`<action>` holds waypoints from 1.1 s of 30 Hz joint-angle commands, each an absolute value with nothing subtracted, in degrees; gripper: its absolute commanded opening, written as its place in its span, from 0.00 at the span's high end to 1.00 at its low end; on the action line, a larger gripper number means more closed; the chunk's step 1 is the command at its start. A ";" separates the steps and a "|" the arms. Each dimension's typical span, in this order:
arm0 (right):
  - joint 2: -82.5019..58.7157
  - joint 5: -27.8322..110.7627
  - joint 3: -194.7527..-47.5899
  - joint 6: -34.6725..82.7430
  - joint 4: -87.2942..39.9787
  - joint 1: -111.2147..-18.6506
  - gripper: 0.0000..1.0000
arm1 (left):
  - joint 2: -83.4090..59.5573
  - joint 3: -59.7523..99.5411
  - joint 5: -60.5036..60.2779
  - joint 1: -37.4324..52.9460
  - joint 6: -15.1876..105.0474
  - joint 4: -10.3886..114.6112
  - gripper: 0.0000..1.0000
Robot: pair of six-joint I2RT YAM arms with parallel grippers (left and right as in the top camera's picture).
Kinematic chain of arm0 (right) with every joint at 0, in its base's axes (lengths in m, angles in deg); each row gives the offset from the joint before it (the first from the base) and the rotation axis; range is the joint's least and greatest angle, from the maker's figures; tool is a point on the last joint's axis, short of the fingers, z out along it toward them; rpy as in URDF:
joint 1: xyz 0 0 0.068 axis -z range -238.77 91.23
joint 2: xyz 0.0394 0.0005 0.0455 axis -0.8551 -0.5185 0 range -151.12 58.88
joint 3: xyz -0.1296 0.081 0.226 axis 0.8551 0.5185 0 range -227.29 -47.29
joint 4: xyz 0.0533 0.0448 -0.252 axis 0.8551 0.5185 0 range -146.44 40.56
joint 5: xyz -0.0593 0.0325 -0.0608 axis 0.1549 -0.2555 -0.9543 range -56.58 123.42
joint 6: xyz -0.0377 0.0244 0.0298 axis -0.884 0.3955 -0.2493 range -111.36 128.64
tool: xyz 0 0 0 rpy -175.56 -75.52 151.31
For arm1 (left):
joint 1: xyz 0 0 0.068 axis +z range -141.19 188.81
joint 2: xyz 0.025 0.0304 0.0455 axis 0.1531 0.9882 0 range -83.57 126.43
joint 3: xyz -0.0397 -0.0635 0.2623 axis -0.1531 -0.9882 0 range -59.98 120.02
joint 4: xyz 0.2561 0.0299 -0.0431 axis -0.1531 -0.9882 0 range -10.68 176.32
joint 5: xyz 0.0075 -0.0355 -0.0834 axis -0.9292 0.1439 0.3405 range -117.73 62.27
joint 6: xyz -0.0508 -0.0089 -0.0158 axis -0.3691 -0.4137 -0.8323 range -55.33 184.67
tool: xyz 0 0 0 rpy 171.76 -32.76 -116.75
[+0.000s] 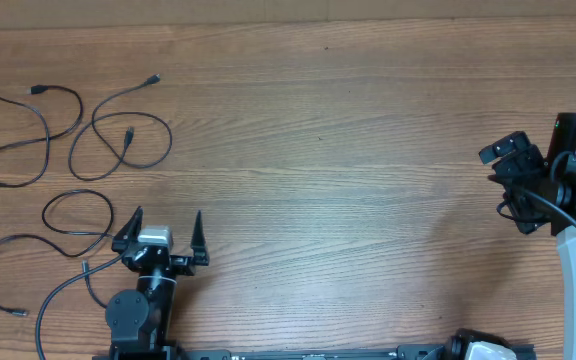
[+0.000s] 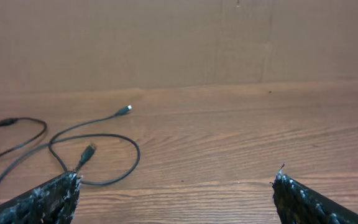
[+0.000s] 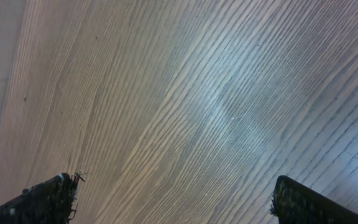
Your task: Untangle cables
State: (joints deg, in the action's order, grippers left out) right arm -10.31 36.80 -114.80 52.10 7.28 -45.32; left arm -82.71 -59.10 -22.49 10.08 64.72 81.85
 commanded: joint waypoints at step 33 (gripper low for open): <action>-9.81 36.01 -115.72 52.03 7.54 -45.18 0.00 | -83.32 -59.69 -23.22 10.72 61.66 82.13 0.01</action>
